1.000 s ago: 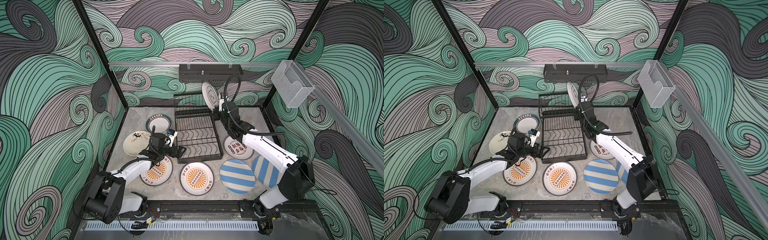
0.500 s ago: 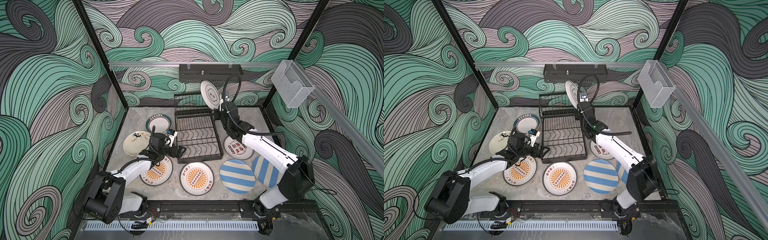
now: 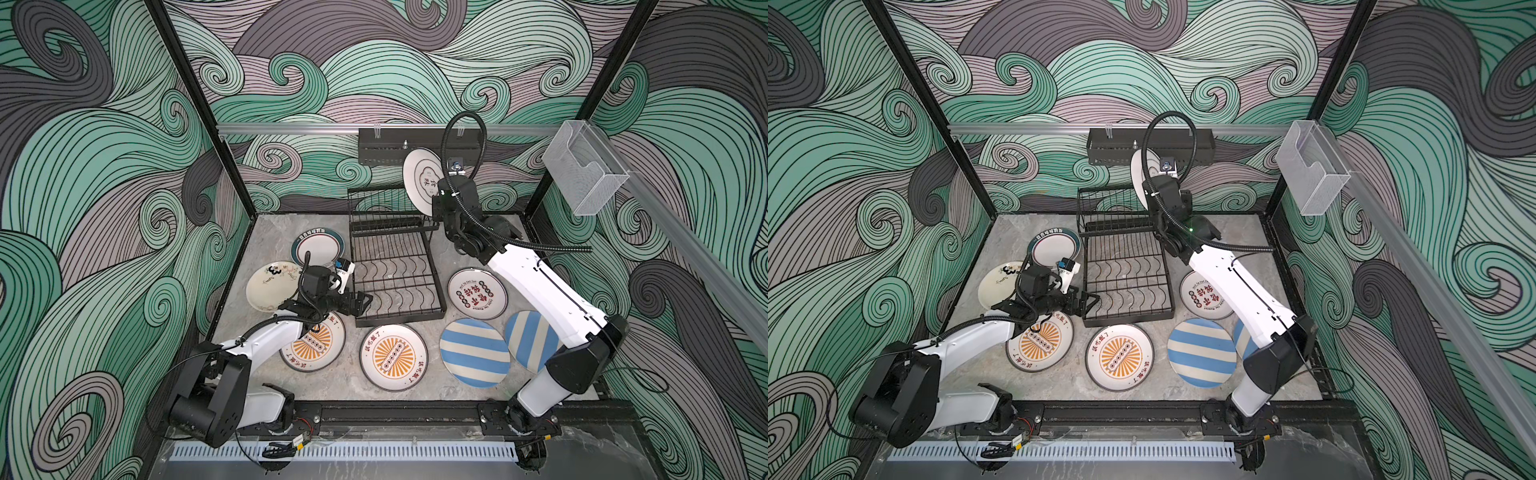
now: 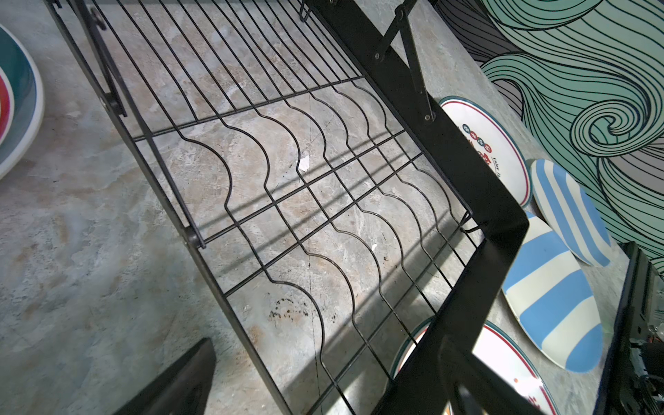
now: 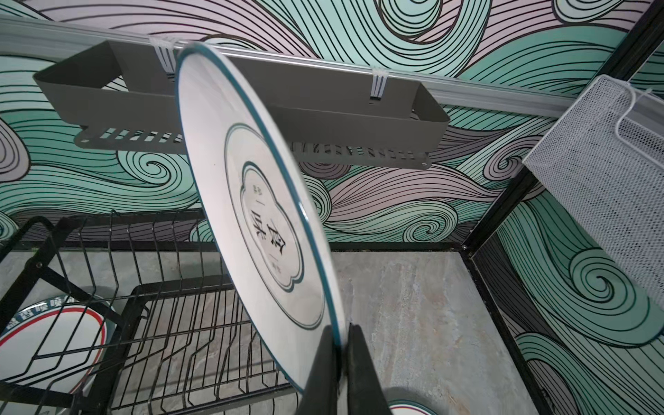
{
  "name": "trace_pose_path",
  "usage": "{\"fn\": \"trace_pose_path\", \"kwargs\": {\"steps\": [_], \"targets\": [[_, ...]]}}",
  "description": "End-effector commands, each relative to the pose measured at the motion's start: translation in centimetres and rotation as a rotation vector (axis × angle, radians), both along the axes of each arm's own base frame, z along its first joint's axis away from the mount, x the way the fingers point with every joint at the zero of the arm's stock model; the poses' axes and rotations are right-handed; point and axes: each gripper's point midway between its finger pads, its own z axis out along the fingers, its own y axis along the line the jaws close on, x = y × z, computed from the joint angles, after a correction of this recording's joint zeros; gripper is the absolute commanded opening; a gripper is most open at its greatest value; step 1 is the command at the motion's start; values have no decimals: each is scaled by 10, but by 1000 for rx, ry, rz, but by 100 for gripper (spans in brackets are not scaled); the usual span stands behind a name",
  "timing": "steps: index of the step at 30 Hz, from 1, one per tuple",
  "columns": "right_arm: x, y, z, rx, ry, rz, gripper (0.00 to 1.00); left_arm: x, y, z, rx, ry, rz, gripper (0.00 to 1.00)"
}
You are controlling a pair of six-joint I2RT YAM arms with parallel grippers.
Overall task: Load plates into a dish rack
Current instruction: Pick up the plate from the dish rack, then place the plate on the dish rack.
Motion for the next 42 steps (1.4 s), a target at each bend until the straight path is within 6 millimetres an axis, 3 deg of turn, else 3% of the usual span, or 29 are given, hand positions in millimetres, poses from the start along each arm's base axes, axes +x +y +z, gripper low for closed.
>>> {"fn": "trace_pose_path", "kwargs": {"steps": [1,8,17,23,28,34,42], "targets": [[-8,-14,-3,-80,46,-90,0,-2,-5,4,-17,-16,-22,99],[-6,-13,0,-110,55,-105,0,-2,-5,6,-21,-28,-22,99],[5,-18,30,-208,6,-160,0,-3,-5,8,-21,-32,-25,99],[10,-18,36,-277,24,-180,0,-4,-4,13,-26,-44,-24,99],[12,-10,49,-350,15,-171,0,-5,-6,16,-39,-50,-29,99],[14,14,54,-424,7,-141,0,-7,-6,20,-39,-60,-31,99],[16,20,56,-477,3,-161,0,-9,-7,21,-42,-66,-35,99]]}}
